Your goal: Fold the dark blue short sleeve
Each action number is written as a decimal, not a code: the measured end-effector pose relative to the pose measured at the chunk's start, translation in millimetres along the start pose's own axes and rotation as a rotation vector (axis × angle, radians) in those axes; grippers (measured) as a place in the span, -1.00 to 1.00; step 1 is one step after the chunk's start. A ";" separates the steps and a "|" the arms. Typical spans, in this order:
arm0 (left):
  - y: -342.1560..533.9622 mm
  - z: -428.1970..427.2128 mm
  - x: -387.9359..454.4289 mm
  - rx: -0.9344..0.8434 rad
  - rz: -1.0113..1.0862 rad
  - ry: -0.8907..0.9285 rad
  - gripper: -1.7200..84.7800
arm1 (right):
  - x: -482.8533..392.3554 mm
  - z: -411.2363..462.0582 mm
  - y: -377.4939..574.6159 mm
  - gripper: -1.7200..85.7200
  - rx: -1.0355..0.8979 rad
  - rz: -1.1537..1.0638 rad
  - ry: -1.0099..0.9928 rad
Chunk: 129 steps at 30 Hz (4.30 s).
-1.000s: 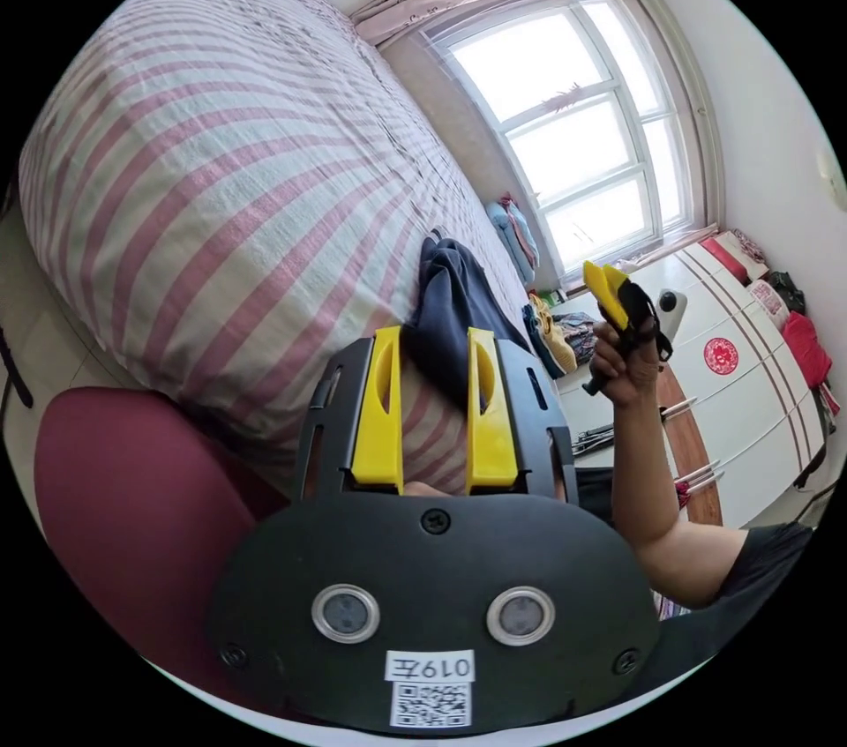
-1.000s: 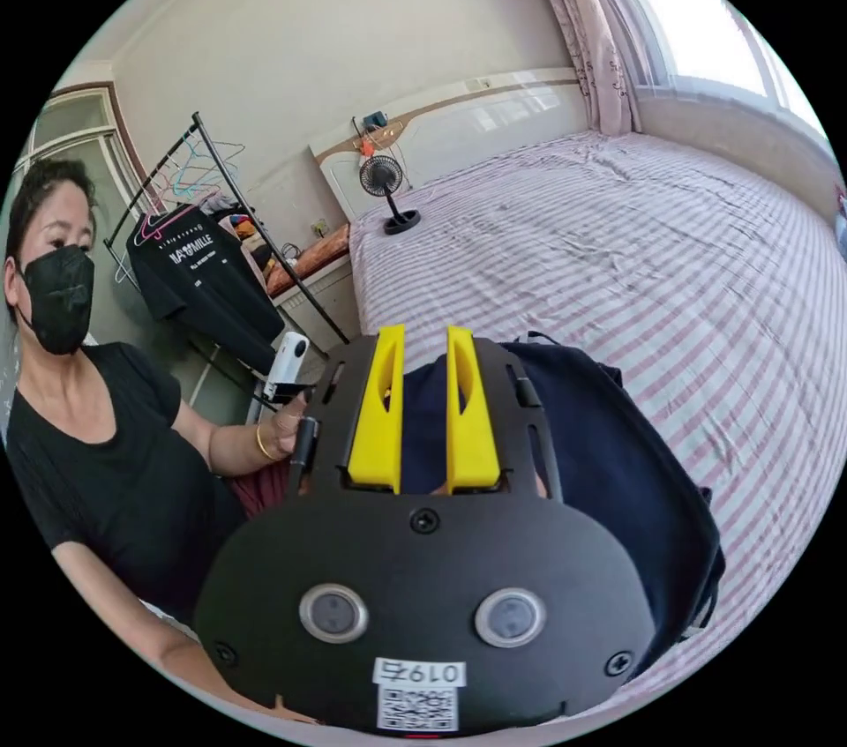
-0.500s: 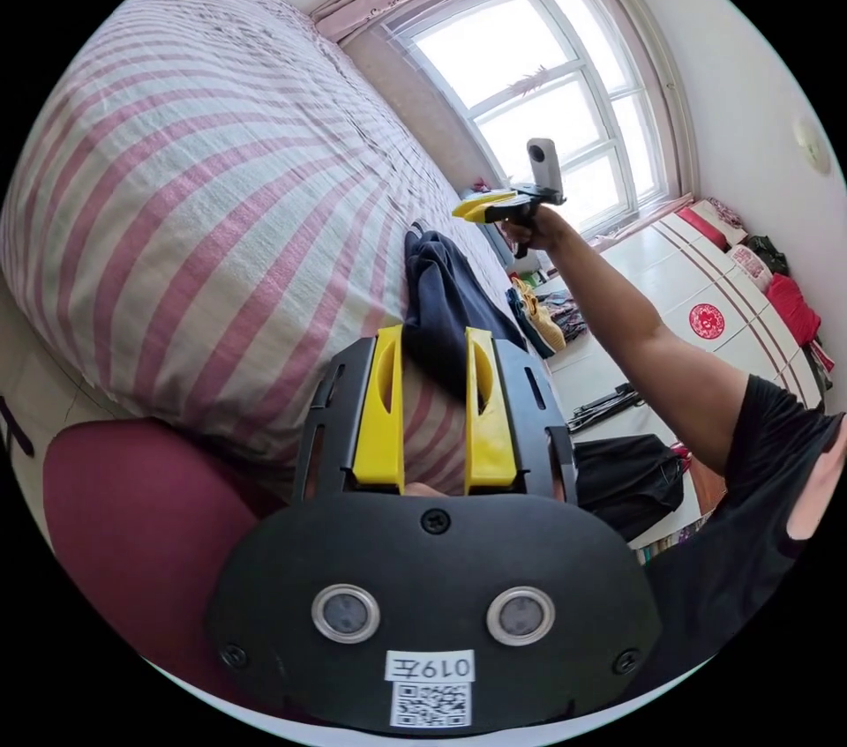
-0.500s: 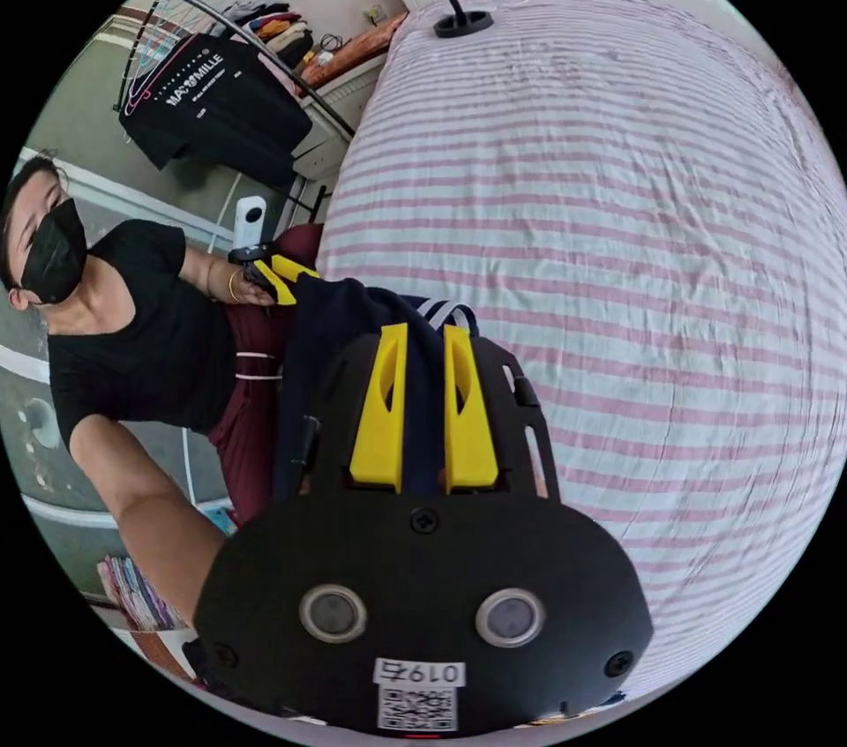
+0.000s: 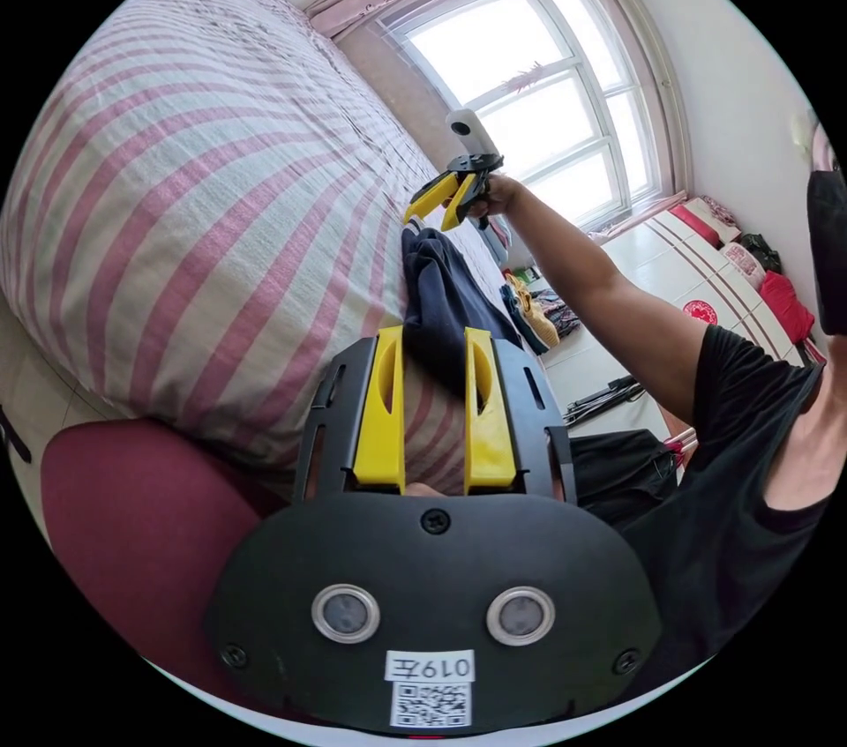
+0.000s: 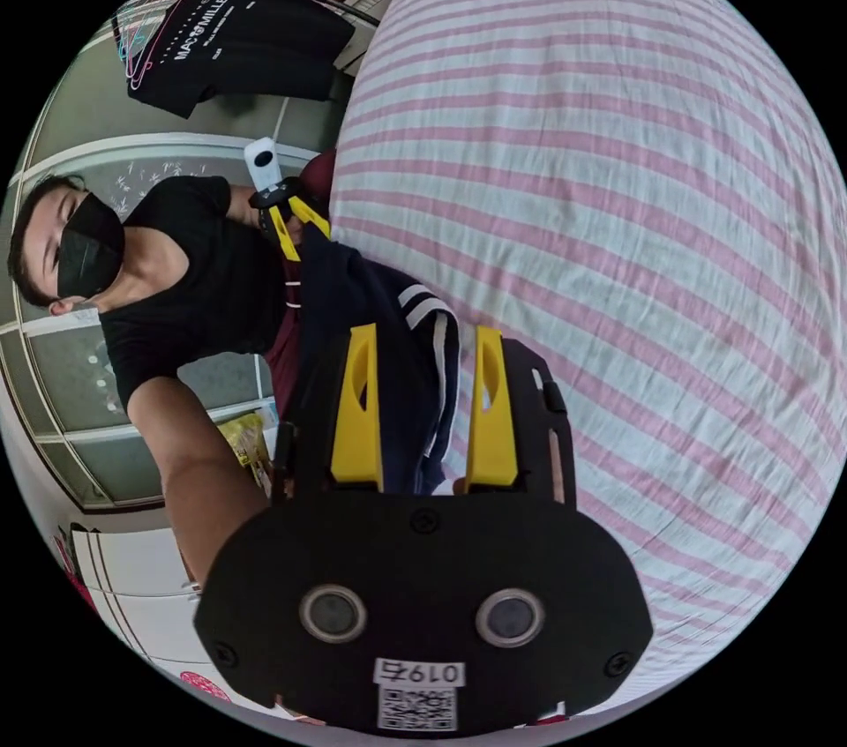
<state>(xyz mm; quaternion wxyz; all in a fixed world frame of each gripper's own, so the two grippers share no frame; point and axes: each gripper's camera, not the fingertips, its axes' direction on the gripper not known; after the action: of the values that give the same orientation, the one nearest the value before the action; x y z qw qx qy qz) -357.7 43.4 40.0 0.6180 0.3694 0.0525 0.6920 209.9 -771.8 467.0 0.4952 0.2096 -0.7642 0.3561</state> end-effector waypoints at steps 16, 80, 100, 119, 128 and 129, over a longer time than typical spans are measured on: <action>2.3 28.7 21.0 0.009 0.025 0.064 -0.86 | 31.6 -23.5 -1.8 -0.94 -0.045 -0.096 -0.145; 159.8 472.2 426.9 -0.648 0.707 0.013 -0.93 | -352.9 153.6 617.4 -0.78 0.871 0.013 0.349; 142.2 451.2 443.8 -0.592 0.787 0.108 -0.65 | -474.1 275.6 555.7 -0.98 0.806 0.561 0.700; -17.0 646.9 471.6 -0.760 0.893 -0.089 -0.77 | -648.0 492.6 535.3 -0.56 1.583 1.356 0.446; -23.4 653.8 461.0 -0.769 0.772 -0.072 -0.85 | -659.6 503.7 538.7 -0.80 1.614 1.337 0.539; -22.4 656.2 461.6 -0.782 0.776 -0.081 -0.85 | -661.3 505.8 538.1 -0.83 1.612 1.333 0.550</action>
<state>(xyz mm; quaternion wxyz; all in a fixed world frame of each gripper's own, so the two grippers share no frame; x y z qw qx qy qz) 55.6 209.4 707.6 0.4101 0.1307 -0.3724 0.8222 -180.9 -819.2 -442.8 0.0727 -0.0715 -0.1278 0.9865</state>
